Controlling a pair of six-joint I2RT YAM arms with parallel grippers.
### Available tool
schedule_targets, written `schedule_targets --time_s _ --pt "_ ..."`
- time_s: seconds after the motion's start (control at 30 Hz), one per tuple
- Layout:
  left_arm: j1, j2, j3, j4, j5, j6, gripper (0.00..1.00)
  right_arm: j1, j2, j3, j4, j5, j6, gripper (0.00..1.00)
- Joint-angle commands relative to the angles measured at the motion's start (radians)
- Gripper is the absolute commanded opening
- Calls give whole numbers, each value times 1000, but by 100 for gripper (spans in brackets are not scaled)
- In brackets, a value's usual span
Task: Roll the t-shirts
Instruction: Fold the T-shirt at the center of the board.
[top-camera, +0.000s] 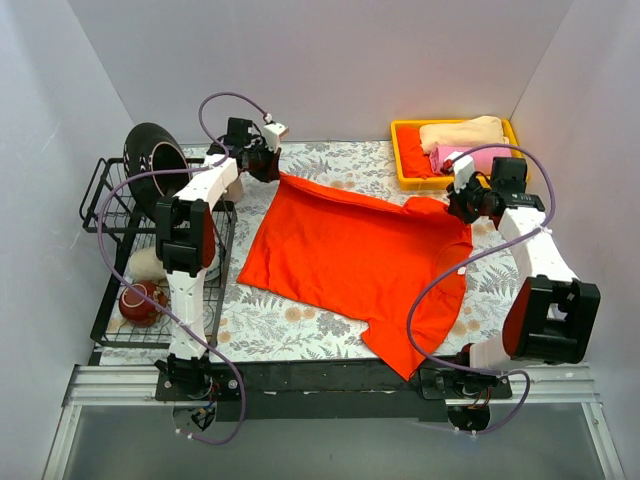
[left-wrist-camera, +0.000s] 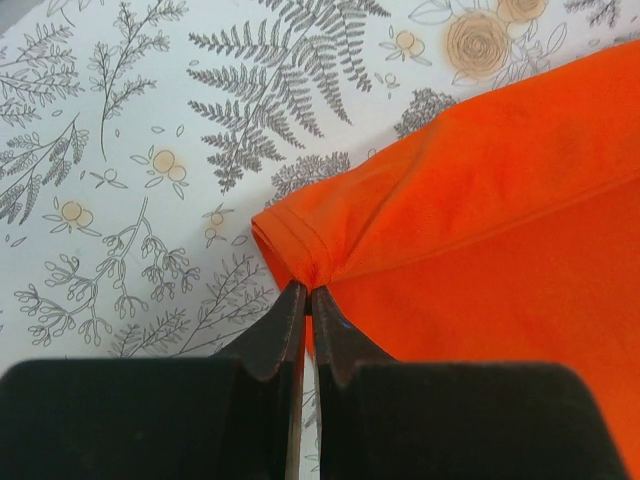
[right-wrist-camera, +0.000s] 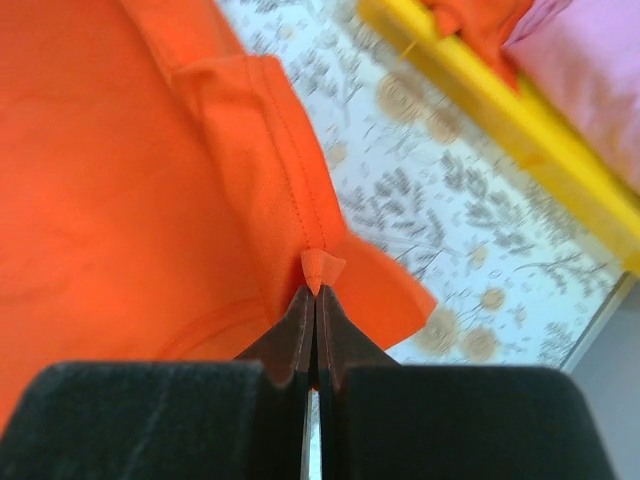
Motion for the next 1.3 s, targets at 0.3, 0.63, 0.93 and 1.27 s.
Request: schedule_targets --time_s 0.3,0.63,0.93,1.27 --pt "46 -45 53 -233 73 224 0 -4 -208 -239 -98 12 -82 1" --pt "39 -8 87 -385 71 341 0 -2 -282 -325 -166 13 -154 1" --pt "17 0 34 -457 56 374 0 -1 -345 -382 -247 -13 -190 1" --pt "11 6 -31 -463 -21 409 0 21 -394 -462 -316 -33 -214 1"
